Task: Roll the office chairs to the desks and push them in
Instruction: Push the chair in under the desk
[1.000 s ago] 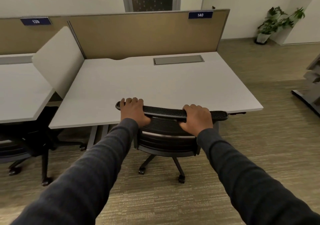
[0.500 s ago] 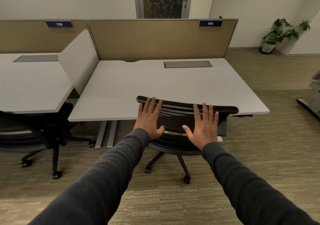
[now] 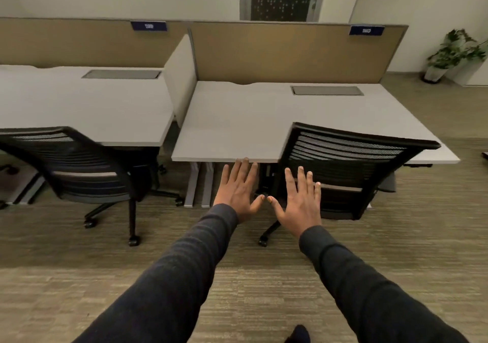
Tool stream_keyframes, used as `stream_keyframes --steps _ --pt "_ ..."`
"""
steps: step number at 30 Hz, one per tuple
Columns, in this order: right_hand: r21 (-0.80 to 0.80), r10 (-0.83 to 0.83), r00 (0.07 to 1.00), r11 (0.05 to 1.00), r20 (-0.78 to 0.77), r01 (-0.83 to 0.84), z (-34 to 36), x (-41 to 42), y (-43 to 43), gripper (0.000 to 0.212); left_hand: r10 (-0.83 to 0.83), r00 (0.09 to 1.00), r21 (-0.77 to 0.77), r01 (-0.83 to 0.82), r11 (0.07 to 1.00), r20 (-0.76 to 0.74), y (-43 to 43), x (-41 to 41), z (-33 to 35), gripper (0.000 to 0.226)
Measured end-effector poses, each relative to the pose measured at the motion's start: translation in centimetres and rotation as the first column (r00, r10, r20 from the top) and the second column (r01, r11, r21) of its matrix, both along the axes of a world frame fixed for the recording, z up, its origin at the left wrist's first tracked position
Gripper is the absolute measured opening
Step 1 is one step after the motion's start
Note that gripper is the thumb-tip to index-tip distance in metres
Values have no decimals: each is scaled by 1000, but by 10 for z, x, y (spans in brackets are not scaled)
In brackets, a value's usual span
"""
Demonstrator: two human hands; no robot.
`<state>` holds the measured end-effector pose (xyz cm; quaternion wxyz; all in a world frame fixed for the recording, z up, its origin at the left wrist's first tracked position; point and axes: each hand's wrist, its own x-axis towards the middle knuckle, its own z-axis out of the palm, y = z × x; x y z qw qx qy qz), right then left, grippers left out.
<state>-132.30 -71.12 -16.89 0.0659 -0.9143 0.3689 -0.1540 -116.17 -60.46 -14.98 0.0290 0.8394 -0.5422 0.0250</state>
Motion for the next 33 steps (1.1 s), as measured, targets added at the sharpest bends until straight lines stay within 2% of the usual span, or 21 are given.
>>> stream_keyframes --steps 12,23,33 --pt "52 123 991 991 -45 -121 0 148 96 89 109 994 9 -109 994 -3 118 121 -3 88" --pt "158 157 987 976 -44 -149 -21 338 176 87 154 988 91 -152 984 -9 216 312 -14 85" --pt "196 290 956 941 -43 -277 -9 495 261 84 230 973 94 -227 969 -25 313 447 -3 84"
